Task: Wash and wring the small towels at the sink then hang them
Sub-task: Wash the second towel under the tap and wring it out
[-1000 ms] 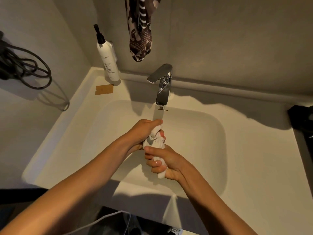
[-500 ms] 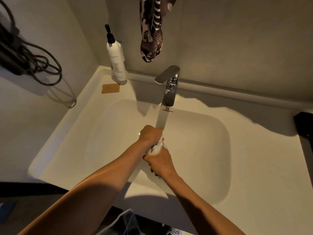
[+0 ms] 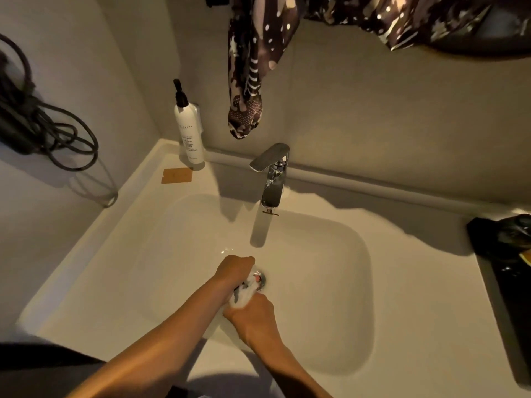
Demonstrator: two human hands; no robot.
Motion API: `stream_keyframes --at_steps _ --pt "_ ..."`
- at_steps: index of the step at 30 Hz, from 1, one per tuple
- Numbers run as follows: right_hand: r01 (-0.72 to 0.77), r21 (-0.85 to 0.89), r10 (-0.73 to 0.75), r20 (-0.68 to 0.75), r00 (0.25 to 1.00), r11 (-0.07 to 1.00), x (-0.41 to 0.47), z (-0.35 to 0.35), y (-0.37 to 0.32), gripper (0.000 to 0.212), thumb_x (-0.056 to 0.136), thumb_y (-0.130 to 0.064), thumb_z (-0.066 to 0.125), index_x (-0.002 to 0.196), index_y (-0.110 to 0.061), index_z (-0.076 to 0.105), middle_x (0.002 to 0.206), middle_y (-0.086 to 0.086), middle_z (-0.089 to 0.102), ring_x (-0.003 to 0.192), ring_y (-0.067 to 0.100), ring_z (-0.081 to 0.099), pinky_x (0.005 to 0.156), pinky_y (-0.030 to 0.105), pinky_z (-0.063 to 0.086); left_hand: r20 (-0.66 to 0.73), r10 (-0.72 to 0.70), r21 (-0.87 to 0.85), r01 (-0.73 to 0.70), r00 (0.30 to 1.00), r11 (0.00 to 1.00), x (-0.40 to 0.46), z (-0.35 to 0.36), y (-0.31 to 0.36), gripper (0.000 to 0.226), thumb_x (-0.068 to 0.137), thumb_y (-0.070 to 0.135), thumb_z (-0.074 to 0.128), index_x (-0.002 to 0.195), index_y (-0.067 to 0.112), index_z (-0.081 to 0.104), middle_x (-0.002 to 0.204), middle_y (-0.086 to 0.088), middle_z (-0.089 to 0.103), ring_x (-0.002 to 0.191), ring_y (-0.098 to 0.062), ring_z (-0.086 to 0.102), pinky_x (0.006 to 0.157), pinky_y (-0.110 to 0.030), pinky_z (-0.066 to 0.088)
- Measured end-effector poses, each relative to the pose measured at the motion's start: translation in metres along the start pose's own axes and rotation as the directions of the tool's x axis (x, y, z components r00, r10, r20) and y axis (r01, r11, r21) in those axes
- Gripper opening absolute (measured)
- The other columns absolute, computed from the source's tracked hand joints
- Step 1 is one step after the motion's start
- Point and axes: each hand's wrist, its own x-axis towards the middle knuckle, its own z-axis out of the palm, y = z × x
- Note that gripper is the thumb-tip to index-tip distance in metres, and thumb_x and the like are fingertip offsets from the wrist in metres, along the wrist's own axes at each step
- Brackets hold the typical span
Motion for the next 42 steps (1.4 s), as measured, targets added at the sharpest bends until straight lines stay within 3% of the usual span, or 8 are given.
stream_keyframes --at_steps 10,15,20,23,29,35,38,42 --pt "-0.095 0.392 0.034 0.159 0.987 0.915 -0.016 -0.046 -0.027 0.032 0.061 -0.044 0.081 0.08 -0.022 0.068 0.049 -0.003 0.055 0.039 0.013 0.046 0.038 0.021 0.034 0.336 0.121 -0.534 0.083 0.934 0.841 -0.023 -0.041 0.015 0.054 0.087 0.056 0.062 0.088 0.002 0.064 0.091 -0.026 0.072 0.08 -0.037 0.07 0.076 -0.045 0.057" --pt "0.113 0.373 -0.125 0.007 0.992 0.921 -0.036 -0.071 -0.062 0.049 0.083 -0.07 0.057 0.081 -0.022 0.068 0.053 0.001 0.065 0.043 0.018 0.057 0.041 0.024 0.045 0.394 0.26 -0.18 -0.203 0.882 0.962 -0.078 -0.062 0.036 0.057 0.085 0.049 0.069 0.111 -0.002 0.07 0.096 -0.021 0.072 0.082 -0.027 0.071 0.079 -0.044 0.062" --pt "0.169 0.228 -0.161 -0.055 0.985 0.959 -0.056 -0.096 -0.095 0.047 0.086 -0.055 0.052 0.088 -0.012 0.072 0.071 0.016 0.075 0.075 0.041 0.073 0.054 0.036 0.059 0.306 0.509 -0.092 -0.507 0.805 0.857 -0.108 -0.096 0.064 0.029 0.096 0.021 0.062 0.11 -0.004 0.068 0.098 -0.023 0.073 0.08 -0.023 0.072 0.074 -0.036 0.063" --pt "0.197 0.26 -0.163 -0.149 0.975 0.945 -0.061 -0.103 -0.104 0.059 0.077 -0.06 0.044 0.088 -0.01 0.073 0.067 0.015 0.076 0.062 0.032 0.074 0.054 0.039 0.059 0.284 0.609 -0.046 -0.624 0.74 0.78 -0.121 -0.1 0.072 0.019 0.096 0.014 0.059 0.11 0.007 0.07 0.097 -0.021 0.074 0.078 -0.025 0.074 0.066 -0.032 0.061" --pt "0.373 0.387 -0.201 -0.416 0.887 0.843 -0.071 -0.121 -0.112 0.028 0.08 -0.042 0.048 0.085 -0.026 0.07 0.086 0.004 0.076 0.073 0.015 0.071 0.057 0.032 0.054 0.006 0.655 0.035 -0.655 0.755 0.755 -0.126 -0.116 0.074 0.013 0.088 0.021 0.064 0.096 0.011 0.066 0.068 -0.006 0.07 0.049 -0.021 0.068 0.06 -0.041 0.063" --pt "0.457 0.36 -0.262 -0.476 0.84 0.813 -0.086 -0.15 -0.154 0.033 0.082 -0.054 0.051 0.084 -0.029 0.073 0.082 -0.005 0.078 0.075 0.011 0.072 0.059 0.029 0.052 0.06 0.665 0.459 -0.612 0.744 0.644 -0.13 -0.137 0.07 0.026 0.082 0.038 0.055 0.099 0.02 0.06 0.103 0.0 0.069 0.095 -0.022 0.066 0.085 -0.043 0.056" --pt "0.41 0.452 -0.264 -0.352 0.898 0.792 -0.093 -0.16 -0.188 0.035 0.083 -0.043 0.057 0.092 -0.015 0.076 0.079 0.003 0.078 0.072 0.021 0.071 0.068 0.036 0.054 0.216 0.759 0.109 -0.788 0.614 0.606 -0.149 -0.132 0.082 0.058 0.075 0.047 0.069 0.127 0.034 0.046 0.137 0.006 0.053 0.123 -0.011 0.055 0.103 -0.037 0.048" --pt "0.459 0.463 -0.416 -0.199 0.887 0.758 -0.108 -0.165 -0.213 0.029 0.081 -0.031 0.063 0.091 -0.008 0.078 0.089 0.012 0.078 0.076 0.023 0.072 0.068 0.035 0.058 0.23 0.801 -0.314 -0.737 0.553 0.599 -0.172 -0.123 0.111 0.073 0.072 0.051 0.078 0.136 0.034 0.047 0.121 0.007 0.071 0.113 -0.012 0.067 0.096 -0.033 0.052"
